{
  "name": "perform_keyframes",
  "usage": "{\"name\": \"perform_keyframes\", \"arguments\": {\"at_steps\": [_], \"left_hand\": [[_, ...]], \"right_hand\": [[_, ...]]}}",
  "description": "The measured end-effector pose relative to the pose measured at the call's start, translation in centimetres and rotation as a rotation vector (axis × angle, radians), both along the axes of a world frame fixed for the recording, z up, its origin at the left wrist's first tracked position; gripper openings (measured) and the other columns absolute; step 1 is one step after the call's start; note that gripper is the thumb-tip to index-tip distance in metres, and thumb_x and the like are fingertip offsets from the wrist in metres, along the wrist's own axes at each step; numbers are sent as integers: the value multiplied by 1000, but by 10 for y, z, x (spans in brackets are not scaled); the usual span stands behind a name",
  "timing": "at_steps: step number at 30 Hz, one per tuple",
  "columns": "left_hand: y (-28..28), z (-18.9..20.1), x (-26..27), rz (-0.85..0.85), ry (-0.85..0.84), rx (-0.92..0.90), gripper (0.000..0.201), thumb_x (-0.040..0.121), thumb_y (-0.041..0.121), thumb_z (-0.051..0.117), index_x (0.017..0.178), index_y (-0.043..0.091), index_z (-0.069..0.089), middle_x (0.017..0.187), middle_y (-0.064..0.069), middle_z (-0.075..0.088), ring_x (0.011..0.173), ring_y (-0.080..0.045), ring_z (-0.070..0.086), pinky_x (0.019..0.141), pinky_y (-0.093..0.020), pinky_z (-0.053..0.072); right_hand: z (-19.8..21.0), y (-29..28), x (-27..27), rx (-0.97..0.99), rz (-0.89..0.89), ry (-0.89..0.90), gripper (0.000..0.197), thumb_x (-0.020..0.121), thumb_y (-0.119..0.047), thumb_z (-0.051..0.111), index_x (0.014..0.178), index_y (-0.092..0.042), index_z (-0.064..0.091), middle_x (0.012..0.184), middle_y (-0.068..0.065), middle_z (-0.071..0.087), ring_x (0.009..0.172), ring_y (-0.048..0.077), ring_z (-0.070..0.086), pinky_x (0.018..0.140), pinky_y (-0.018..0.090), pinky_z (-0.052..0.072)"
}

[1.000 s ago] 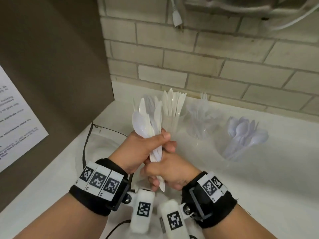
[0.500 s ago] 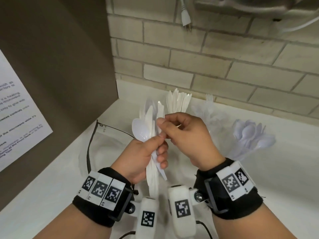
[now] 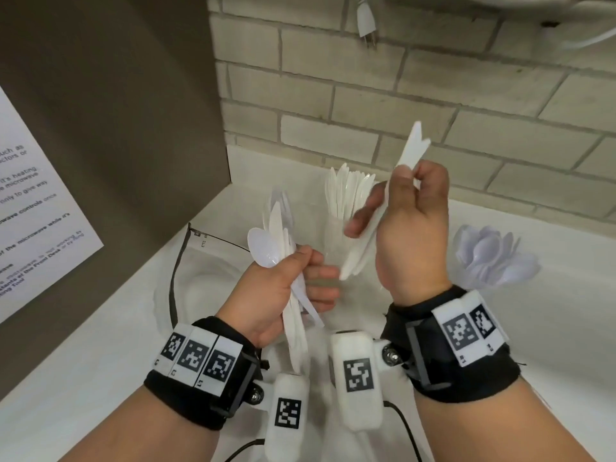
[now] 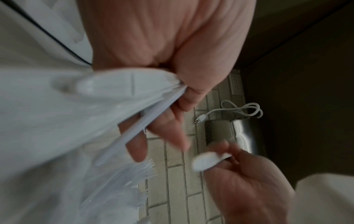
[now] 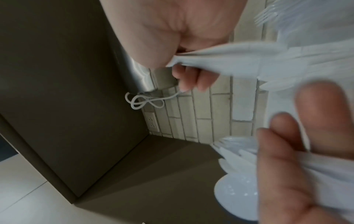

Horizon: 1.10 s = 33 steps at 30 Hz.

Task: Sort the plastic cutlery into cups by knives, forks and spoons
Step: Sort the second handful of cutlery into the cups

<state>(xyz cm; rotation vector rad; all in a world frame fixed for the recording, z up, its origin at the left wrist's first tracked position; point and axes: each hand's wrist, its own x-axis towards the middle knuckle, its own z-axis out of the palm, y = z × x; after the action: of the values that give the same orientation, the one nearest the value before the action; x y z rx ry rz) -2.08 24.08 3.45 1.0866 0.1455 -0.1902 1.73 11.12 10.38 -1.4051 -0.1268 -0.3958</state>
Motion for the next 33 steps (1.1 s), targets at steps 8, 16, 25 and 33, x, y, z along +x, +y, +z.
{"name": "perform_keyframes", "arguments": {"at_steps": [8,16,25,33], "left_hand": [[-6,1,5,120,-110,374,20,88,-2,48,82,12,61,56,4,53,47,-12,39,43,-25,34],[-3,3,0,76,-161,281,19,90,-2,54,104,10,57,64,-1,53,45,-13,44,46,-27,45],[-4,-1,-3,120,-188,174,11,96,10,52,103,9,44,59,7,59,51,-15,46,49,-28,40],[-5,1,-1,184,-199,429,20,95,0,42,112,9,49,70,0,57,52,-12,45,48,-28,39]], "right_hand": [[-16,11,-11,-714,287,106,37,67,-52,79,81,-22,62,65,-8,63,62,8,62,61,28,54],[-22,22,-6,-777,210,76,20,89,-27,60,72,-21,51,64,-8,56,60,7,54,54,20,40],[-25,18,1,-745,116,65,15,92,-23,57,96,-10,52,78,1,61,73,16,64,69,23,53],[-23,23,-14,-883,124,6,31,76,-47,72,81,-18,63,59,-7,60,57,0,59,53,12,44]]}}
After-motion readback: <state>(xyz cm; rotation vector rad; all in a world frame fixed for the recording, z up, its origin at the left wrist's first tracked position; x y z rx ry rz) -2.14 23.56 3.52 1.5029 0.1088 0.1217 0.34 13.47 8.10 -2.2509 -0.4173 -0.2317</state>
